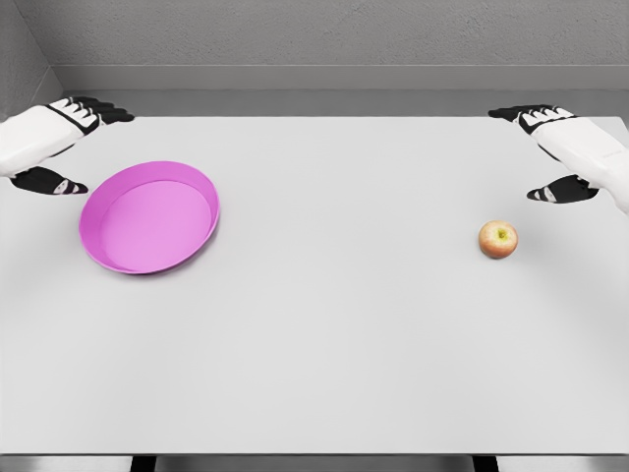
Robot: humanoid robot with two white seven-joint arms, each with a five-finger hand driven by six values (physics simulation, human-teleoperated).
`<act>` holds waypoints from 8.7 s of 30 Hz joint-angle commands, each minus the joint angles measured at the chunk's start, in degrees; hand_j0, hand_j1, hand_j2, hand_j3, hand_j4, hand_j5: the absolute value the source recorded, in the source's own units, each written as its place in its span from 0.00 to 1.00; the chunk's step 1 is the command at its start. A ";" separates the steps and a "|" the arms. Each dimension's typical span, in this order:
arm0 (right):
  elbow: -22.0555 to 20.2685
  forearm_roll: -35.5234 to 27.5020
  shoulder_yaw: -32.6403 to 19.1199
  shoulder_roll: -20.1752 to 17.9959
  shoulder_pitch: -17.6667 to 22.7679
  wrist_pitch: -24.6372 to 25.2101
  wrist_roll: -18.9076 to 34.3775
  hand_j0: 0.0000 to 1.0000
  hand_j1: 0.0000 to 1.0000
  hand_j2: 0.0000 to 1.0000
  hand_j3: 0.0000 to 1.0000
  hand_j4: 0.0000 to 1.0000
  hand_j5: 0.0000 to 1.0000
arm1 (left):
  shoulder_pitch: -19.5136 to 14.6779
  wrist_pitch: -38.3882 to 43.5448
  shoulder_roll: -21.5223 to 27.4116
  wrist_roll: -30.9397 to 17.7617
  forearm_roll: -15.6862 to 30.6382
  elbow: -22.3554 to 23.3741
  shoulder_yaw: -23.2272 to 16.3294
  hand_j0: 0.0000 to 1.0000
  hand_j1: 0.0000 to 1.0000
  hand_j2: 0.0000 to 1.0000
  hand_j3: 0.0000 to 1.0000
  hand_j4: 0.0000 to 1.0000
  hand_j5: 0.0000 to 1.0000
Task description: Put the apple on the plate with both arms
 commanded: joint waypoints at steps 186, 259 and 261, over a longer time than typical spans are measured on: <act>1.45 -0.58 -1.95 0.19 -9.05 -2.40 21.43 1.00 1.00 1.00 1.00 1.00 1.00 | -17.31 0.06 -21.72 -22.57 -23.60 -14.19 -24.91 1.00 1.00 1.00 1.00 1.00 1.00; 0.48 -0.49 -1.69 0.71 -8.88 -2.40 21.43 1.00 1.00 1.00 1.00 1.00 1.00 | -18.81 0.06 -11.96 -23.11 -12.27 -12.78 -22.45 0.36 0.36 0.36 0.36 0.36 0.36; 0.48 -0.49 -1.69 0.71 -8.88 -2.40 21.43 1.00 1.00 1.00 1.00 1.00 1.00 | -18.72 0.06 -10.29 -23.11 -12.27 -12.78 -21.30 0.36 0.36 0.36 0.36 0.36 0.36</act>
